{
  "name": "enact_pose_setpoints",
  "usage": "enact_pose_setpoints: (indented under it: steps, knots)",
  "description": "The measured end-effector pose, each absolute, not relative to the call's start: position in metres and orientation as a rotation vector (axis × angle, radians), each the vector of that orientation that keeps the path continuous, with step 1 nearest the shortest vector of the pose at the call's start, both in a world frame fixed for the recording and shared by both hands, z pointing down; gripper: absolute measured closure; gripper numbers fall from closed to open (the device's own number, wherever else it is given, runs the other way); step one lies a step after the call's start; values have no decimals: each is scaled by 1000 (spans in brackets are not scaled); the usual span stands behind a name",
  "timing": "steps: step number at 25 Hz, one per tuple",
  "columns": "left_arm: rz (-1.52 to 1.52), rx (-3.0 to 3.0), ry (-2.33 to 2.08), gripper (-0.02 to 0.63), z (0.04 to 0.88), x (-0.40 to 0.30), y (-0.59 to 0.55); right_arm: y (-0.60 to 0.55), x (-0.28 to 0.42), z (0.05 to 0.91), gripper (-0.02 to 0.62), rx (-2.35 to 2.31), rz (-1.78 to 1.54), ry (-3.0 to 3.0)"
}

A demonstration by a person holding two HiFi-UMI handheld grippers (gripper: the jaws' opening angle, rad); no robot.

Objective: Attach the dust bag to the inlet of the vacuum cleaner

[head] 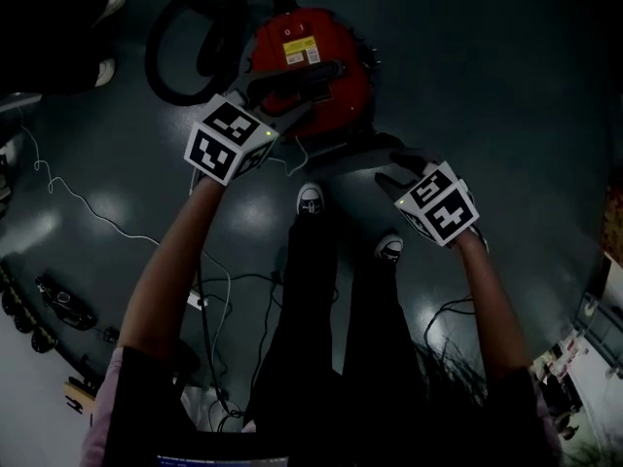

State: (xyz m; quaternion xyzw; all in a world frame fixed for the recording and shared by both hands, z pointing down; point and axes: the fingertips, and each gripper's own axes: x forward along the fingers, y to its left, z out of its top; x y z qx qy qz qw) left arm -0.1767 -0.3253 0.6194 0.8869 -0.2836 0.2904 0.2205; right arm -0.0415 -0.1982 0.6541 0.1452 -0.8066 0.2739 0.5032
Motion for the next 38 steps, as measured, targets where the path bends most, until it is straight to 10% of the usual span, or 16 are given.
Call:
enact_pose_setpoints:
  steps: [16, 38]
  knots:
    - [437, 2290, -1053, 582, 440, -124, -185, -134, -51, 481, 551, 572, 899, -2128]
    - [191, 2046, -1443, 598, 288, 12, 85, 60, 110, 325, 551, 623, 820, -2331]
